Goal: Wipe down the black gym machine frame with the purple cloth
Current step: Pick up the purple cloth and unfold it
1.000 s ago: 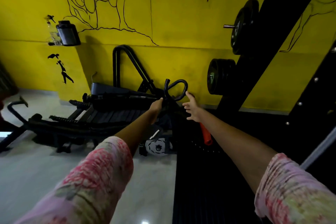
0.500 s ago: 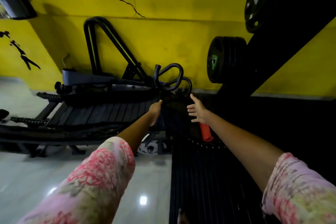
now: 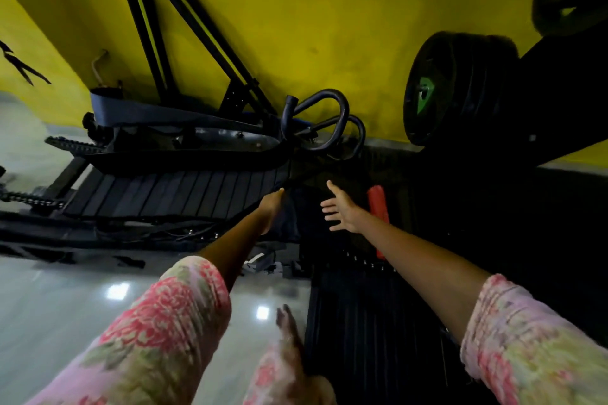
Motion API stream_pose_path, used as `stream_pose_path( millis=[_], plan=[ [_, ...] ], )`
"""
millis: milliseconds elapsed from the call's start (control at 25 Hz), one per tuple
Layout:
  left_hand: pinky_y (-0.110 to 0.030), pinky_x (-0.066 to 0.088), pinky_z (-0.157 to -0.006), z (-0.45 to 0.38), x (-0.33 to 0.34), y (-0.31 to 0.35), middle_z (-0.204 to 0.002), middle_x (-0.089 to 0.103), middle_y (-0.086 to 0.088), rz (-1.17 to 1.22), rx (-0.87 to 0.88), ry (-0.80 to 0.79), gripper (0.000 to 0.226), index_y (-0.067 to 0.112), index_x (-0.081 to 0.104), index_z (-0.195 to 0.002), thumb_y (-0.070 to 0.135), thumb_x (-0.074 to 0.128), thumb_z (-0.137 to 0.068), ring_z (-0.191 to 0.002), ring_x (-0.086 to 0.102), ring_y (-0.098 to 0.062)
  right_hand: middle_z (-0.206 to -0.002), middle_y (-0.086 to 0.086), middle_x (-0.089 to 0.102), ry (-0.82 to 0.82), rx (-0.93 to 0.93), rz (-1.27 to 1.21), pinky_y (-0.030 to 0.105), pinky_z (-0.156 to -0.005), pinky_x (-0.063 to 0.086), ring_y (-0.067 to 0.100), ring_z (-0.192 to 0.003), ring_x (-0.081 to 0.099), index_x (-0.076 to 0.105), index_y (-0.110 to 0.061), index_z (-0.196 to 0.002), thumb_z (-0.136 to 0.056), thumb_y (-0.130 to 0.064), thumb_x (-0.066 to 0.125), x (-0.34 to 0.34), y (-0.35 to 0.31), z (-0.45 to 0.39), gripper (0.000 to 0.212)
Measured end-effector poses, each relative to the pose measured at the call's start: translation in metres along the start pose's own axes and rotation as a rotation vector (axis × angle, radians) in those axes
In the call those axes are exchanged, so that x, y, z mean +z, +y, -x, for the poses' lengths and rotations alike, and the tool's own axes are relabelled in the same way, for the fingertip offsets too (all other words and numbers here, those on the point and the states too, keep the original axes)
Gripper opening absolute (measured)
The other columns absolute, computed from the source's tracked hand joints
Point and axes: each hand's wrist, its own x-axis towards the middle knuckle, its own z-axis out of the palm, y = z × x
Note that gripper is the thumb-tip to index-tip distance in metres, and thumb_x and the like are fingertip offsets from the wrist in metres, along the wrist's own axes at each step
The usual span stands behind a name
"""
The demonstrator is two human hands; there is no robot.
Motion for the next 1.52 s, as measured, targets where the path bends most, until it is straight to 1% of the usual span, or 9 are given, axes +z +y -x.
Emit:
stream_pose_path(
  millis=[200, 400, 640, 800, 960, 1080, 1200, 1320, 1520],
  plan=[
    [-0.035, 0.042, -0.097, -0.095, -0.003, 0.022, -0.132, 0.054, -0.02, -0.068, -0.083, 0.084, 0.044, -0.004, 0.051, -0.131, 0.027, 0.039, -0.103, -0.122, 0.051, -0.034, -0.143, 0.016, 0.042, -0.013, 0.071, -0.019, 0.05, -0.104, 0.034, 0.032, -0.132, 0.039, 0.046, -0.001, -0.136, -0.094, -0.063, 0.027, -0.004, -0.031, -0.073, 0.077],
    [-0.036, 0.047, -0.09, -0.174, -0.008, 0.024, -0.13, 0.055, -0.018, -0.242, -0.137, -0.027, 0.039, -0.006, 0.05, -0.129, 0.02, 0.039, -0.102, -0.11, 0.058, -0.035, -0.139, 0.015, 0.048, -0.014, 0.134, -0.047, 0.047, -0.102, 0.036, 0.03, -0.127, 0.045, 0.05, -0.002, -0.131, -0.095, -0.063, 0.026, -0.006, -0.049, -0.143, 0.075],
    [-0.036, 0.036, -0.093, -0.256, -0.006, -0.003, -0.131, 0.049, -0.031, -0.711, -0.134, -0.05, 0.034, -0.015, 0.049, -0.123, 0.008, 0.034, -0.102, -0.121, 0.047, -0.04, -0.14, 0.016, 0.046, -0.044, 0.257, -0.006, 0.047, -0.104, 0.034, 0.032, -0.129, 0.043, 0.047, -0.001, -0.134, -0.097, -0.06, 0.017, -0.012, -0.044, -0.219, 0.076],
    [-0.038, 0.03, -0.11, -0.302, -0.014, -0.032, -0.149, 0.033, -0.018, -0.934, -0.069, -0.102, 0.043, -0.001, 0.041, -0.14, 0.013, 0.041, -0.099, -0.136, 0.035, -0.032, -0.133, 0.014, 0.052, -0.05, 0.247, 0.054, 0.043, -0.101, 0.036, 0.031, -0.125, 0.047, 0.052, 0.0, -0.129, -0.101, -0.049, 0.027, -0.013, -0.045, -0.287, 0.061],
    [-0.036, 0.028, -0.108, -0.37, -0.024, -0.065, -0.149, 0.03, -0.021, -0.822, -0.103, -0.008, 0.045, -0.006, 0.039, -0.138, 0.011, 0.047, -0.097, -0.134, 0.035, -0.036, -0.1, 0.014, 0.062, -0.012, 0.049, 0.409, 0.035, -0.09, 0.042, 0.033, -0.105, 0.056, 0.063, 0.001, -0.098, -0.099, -0.024, 0.046, -0.003, -0.028, -0.382, 0.03],
    [-0.036, 0.018, -0.114, -0.417, -0.031, -0.091, -0.156, 0.019, -0.019, -0.829, -0.073, 0.114, 0.054, -0.002, 0.03, -0.144, 0.015, 0.049, -0.097, -0.143, 0.021, -0.033, -0.13, 0.017, 0.053, 0.025, -0.066, 0.52, 0.031, -0.098, 0.037, 0.03, -0.122, 0.049, 0.055, 0.0, -0.123, -0.097, -0.016, 0.05, 0.008, -0.009, -0.436, 0.031],
    [-0.039, 0.011, -0.117, -0.452, -0.037, -0.105, -0.157, 0.014, -0.019, -0.863, -0.051, 0.156, 0.057, -0.001, 0.026, -0.146, 0.019, 0.049, -0.098, -0.146, 0.008, -0.032, -0.154, 0.011, 0.022, 0.019, -0.162, 0.657, 0.034, -0.11, 0.028, 0.027, -0.139, 0.029, 0.034, -0.007, -0.143, -0.097, -0.016, 0.051, 0.015, 0.001, -0.469, 0.05],
    [-0.041, 0.016, -0.117, -0.48, -0.041, -0.114, -0.154, 0.024, -0.019, -0.811, -0.143, 0.139, 0.061, 0.005, 0.021, -0.15, 0.025, 0.048, -0.099, -0.143, 0.02, -0.034, -0.16, 0.007, 0.001, 0.008, -0.179, 0.815, 0.039, -0.115, 0.023, 0.025, -0.146, 0.012, 0.01, -0.012, -0.152, -0.096, -0.018, 0.051, 0.015, 0.01, -0.495, 0.069],
    [-0.04, 0.038, -0.106, -0.493, -0.035, -0.114, -0.137, 0.049, -0.018, -0.663, -0.103, 0.247, 0.051, 0.006, 0.039, -0.14, 0.017, 0.057, -0.094, -0.125, 0.047, -0.033, -0.154, 0.01, 0.023, 0.026, -0.257, 1.077, 0.044, -0.114, 0.023, 0.026, -0.141, 0.022, 0.012, -0.013, -0.151, -0.096, -0.025, 0.051, 0.011, 0.012, -0.51, 0.068]
  ],
)
